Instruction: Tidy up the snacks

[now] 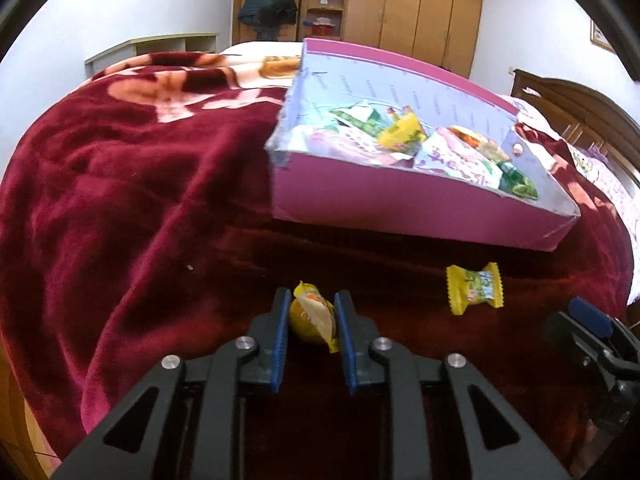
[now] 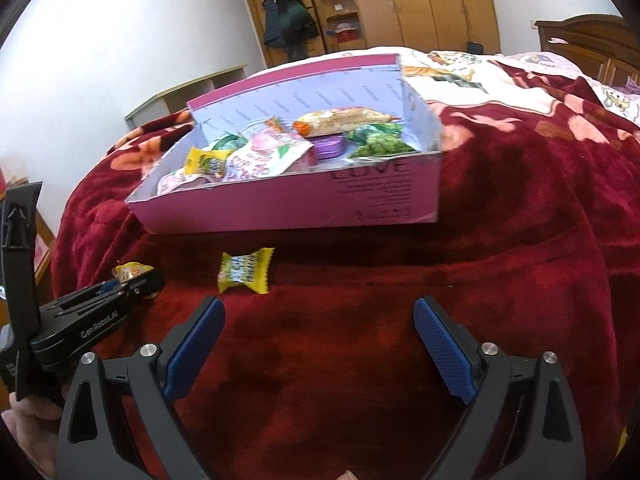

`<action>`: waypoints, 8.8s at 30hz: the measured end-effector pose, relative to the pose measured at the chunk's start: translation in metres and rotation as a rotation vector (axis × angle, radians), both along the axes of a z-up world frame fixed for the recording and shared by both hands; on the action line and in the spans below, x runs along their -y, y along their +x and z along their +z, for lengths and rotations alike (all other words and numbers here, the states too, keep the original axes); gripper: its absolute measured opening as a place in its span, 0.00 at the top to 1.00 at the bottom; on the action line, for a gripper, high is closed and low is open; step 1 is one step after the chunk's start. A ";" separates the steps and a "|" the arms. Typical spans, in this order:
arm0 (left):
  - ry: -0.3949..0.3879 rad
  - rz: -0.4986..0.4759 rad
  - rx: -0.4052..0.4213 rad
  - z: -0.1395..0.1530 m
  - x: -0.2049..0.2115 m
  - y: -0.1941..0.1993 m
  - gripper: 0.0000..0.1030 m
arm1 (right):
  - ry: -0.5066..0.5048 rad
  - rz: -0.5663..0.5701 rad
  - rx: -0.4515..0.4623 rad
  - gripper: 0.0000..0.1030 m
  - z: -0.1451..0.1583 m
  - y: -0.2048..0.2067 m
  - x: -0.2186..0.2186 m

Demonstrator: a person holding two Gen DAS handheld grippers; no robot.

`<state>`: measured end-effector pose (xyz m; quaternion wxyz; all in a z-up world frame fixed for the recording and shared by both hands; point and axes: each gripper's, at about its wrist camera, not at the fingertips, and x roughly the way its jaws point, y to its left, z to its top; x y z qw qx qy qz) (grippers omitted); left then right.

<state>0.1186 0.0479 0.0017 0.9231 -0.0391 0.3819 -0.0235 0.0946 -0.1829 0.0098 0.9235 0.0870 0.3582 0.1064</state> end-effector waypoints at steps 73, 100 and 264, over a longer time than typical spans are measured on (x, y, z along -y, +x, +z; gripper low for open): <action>-0.112 -0.071 0.106 0.043 0.007 -0.016 0.77 | 0.030 -0.002 -0.010 0.68 0.009 -0.006 -0.007; -0.089 -0.132 0.176 0.080 0.041 0.047 0.77 | 0.007 -0.005 0.094 0.68 0.049 0.010 0.008; 0.045 -0.025 0.025 0.014 0.054 0.005 0.32 | 0.001 -0.065 -0.033 0.35 0.001 0.005 0.005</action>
